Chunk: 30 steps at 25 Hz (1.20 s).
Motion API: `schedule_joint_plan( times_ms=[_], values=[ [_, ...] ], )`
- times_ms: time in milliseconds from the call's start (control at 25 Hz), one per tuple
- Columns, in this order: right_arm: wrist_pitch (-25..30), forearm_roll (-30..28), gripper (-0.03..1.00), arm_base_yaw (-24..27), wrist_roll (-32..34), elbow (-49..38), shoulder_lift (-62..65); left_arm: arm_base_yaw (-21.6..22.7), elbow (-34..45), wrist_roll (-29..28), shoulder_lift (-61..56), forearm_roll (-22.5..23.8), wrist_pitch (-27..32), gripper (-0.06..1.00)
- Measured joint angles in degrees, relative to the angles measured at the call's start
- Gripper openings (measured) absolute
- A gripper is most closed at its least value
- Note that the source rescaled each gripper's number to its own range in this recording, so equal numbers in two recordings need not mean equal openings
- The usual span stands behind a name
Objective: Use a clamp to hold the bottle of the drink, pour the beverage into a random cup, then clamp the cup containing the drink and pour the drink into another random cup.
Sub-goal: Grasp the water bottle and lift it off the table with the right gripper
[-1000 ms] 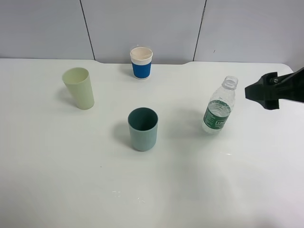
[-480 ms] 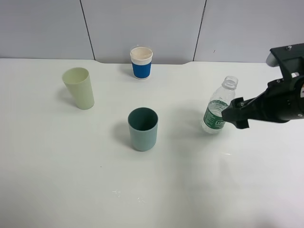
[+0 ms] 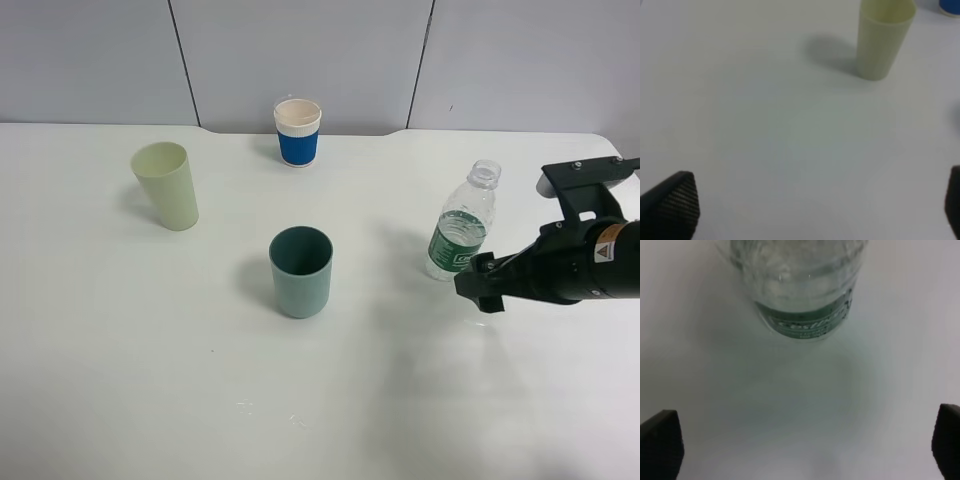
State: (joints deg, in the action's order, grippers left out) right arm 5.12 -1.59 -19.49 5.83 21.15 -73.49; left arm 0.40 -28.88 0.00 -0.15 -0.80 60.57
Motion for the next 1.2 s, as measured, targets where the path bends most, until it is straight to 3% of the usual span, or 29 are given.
schedule_joint_plan(
  times_ms=[200, 440, 720, 1000, 1200],
  values=[
    [-10.0, 0.0, 1.0, 0.0, 1.2, -3.6, -4.2, 0.0, 0.0, 0.0, 0.0, 0.0, 0.0, 1.0],
    [-27.9, 0.0, 1.0, 0.0, 0.9, -7.4, -10.4, 0.0, 0.0, 0.0, 0.0, 0.0, 0.0, 1.0],
    [-44.6, 0.1, 1.0, 0.0, -2.4, -11.1, -18.6, 0.0, 0.0, 0.0, 0.0, 0.0, 0.0, 1.0],
    [-59.4, 7.7, 1.0, 0.0, -6.5, -15.2, -24.8, 0.0, 0.0, 0.0, 0.0, 0.0, 0.0, 1.0],
    [-69.4, 7.5, 1.0, 0.0, -6.9, -16.8, -28.8, 0.0, 0.0, 0.3, 0.0, 0.0, 0.0, 1.0]
  ],
)
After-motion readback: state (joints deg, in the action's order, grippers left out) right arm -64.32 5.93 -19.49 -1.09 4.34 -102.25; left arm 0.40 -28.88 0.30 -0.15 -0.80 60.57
